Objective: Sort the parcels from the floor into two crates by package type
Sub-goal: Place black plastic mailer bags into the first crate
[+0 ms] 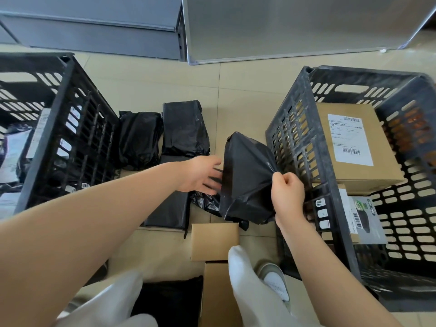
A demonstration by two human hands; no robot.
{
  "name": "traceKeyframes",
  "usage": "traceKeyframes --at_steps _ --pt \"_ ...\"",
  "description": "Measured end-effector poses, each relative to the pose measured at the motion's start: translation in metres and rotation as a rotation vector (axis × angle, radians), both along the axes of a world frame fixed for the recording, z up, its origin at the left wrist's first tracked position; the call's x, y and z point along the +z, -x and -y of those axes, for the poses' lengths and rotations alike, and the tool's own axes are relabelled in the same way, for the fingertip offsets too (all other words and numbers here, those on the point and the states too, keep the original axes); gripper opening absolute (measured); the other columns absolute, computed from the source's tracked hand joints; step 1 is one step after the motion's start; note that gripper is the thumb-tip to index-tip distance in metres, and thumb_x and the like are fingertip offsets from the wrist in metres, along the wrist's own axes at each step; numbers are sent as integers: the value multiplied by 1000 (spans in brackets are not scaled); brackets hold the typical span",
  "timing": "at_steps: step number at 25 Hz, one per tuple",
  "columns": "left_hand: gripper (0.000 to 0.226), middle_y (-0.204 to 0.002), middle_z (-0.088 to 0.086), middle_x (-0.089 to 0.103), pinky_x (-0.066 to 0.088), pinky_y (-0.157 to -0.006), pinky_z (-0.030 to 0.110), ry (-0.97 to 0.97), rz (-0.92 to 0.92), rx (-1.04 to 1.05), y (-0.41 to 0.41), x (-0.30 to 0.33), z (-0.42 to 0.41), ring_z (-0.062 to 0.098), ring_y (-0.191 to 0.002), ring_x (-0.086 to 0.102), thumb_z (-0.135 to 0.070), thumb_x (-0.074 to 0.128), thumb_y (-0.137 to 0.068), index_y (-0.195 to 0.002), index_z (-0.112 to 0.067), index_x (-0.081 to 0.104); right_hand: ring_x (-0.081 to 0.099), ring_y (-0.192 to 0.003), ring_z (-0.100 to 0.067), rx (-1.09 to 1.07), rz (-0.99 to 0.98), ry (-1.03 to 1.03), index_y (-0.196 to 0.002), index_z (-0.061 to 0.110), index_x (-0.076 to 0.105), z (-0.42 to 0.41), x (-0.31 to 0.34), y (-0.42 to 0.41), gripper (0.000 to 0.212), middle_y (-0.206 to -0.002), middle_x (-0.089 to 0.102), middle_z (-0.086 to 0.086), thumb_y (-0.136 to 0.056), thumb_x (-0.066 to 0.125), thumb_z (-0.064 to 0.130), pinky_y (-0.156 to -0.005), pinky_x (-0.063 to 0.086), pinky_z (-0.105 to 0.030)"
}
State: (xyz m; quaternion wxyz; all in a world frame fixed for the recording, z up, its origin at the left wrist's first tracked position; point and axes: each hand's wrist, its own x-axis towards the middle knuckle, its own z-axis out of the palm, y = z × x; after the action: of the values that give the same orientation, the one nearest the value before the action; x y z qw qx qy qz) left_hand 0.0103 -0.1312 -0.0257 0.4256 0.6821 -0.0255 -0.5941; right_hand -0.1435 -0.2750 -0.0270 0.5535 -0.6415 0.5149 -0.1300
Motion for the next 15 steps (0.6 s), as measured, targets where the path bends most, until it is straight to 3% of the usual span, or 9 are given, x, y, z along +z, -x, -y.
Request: traceKeyframes --at_steps 2,4,7,9,11,13,15 --pt "50 -122 8 70 49 -102 45 0 -7 66 -4 -3 -1 26 -104 69 -37 37 -104 -149 -13 39 36 -67 -21 -132 55 -237 -73 4 39 2 -3 0 22 -70 33 -16 -89 49 14 -63 31 -33" --pt "46 -123 6 69 46 -107 47 -7 23 2 -5 -7 -4 24 -108 67 -42 41 -104 -138 -15 55 57 -83 -28 -172 59 -461 -93 1 55 3 -8 0 16 -85 54 -20 -88 51 16 -79 48 -40" --pt "60 -134 3 63 48 -104 48 31 -106 -116 -5 -5 -8 26 -122 60 -70 41 -94 -136 -30 56 66 -106 -37 -77 106 -652 -107 2 61 -6 -11 -6 34 -109 67 -19 -81 59 24 -100 46 -55" --pt "72 -135 4 63 49 -103 52 86 -227 -107 -7 -6 -9 28 -125 60 -81 40 -86 -137 -33 56 65 -108 -38 37 176 -647 -115 1 60 -11 -13 -9 45 -114 67 -23 -79 70 25 -96 49 -47" --pt "74 -137 7 61 48 -103 55 147 -283 -61 -7 -7 -6 30 -124 61 -81 43 -85 -139 -31 54 69 -93 -30 131 196 -529 -113 10 58 -15 -10 -11 22 -99 73 -12 -92 66 11 -86 52 -42" --pt "77 -139 7 60 48 -103 54 167 -281 -28 -7 -6 -3 30 -125 59 -79 49 -83 -142 -29 50 75 -87 -21 237 217 -478 -120 24 60 -15 -8 -10 38 -99 76 -3 -94 61 -4 -78 59 -35" --pt "68 -133 5 64 51 -101 48 137 -190 11 -8 -4 -1 27 -121 63 -73 49 -88 -137 -26 55 74 -96 -16 311 239 -463 -130 24 61 -14 -7 -8 42 -106 77 4 -96 60 -1 -77 59 -29"
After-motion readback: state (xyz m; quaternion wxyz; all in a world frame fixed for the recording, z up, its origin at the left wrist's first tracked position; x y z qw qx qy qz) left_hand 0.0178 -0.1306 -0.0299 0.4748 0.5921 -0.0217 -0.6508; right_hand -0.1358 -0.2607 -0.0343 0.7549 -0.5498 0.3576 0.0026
